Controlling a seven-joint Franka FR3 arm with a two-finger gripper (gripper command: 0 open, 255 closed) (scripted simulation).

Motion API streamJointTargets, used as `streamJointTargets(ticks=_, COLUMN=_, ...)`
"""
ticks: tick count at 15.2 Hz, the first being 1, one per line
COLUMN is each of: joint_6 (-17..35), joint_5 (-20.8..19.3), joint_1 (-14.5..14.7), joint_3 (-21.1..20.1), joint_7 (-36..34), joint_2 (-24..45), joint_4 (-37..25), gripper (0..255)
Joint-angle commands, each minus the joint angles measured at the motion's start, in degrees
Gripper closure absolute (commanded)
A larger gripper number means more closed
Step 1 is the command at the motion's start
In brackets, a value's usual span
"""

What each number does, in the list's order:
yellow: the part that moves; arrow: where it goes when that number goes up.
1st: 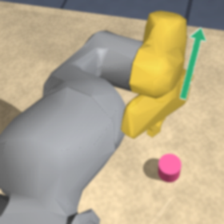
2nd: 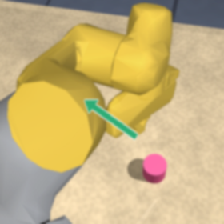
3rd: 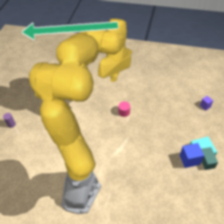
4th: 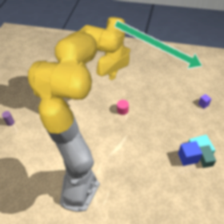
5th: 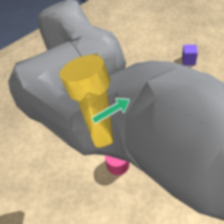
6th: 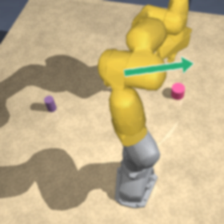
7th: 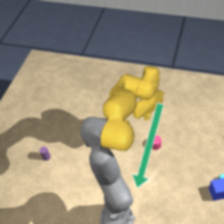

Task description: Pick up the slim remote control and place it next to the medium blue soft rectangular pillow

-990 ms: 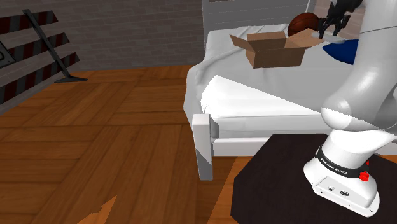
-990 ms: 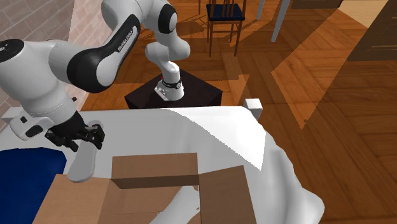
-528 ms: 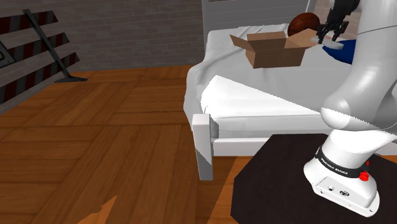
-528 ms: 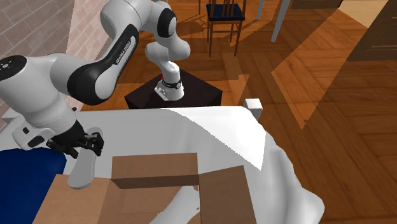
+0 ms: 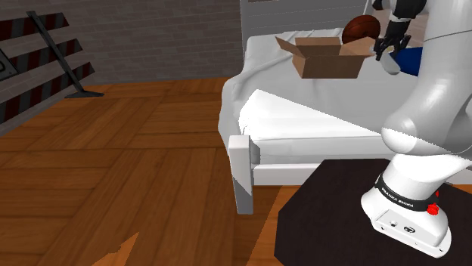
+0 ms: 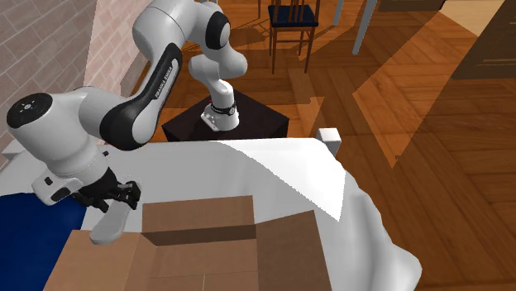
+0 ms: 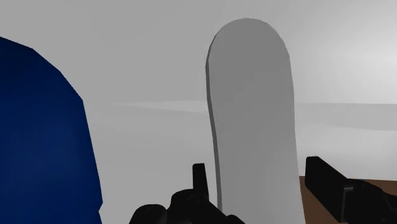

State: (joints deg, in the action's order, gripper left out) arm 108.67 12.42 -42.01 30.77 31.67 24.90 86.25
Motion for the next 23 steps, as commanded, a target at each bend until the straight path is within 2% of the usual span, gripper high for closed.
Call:
streamJointTargets(ticks=1, joint_6=1.27, joint_5=0.29, joint_1=0.07, joint_3=-0.22, joint_7=0.11, joint_2=0.53, joint_4=0.98, gripper=255)
streamJointTargets(ticks=17, joint_6=11.54, joint_5=2.87, joint_1=-0.26, joint_3=-1.61, joint_7=1.72, joint_2=4.56, joint_4=7.73, gripper=255)
streamJointTargets(ticks=21, joint_6=11.78, joint_5=2.96, joint_1=-0.27, joint_3=-1.63, joint_7=1.77, joint_2=4.7, joint_4=7.85, gripper=255)
streamJointTargets(ticks=22, joint_6=11.85, joint_5=2.98, joint_1=-0.39, joint_3=-1.46, joint_7=1.77, joint_2=4.35, joint_4=7.21, gripper=0)
streamJointTargets(ticks=23, joint_6=11.85, joint_5=2.97, joint_1=-0.39, joint_3=-1.46, joint_7=1.77, joint_2=4.35, joint_4=7.21, gripper=0)
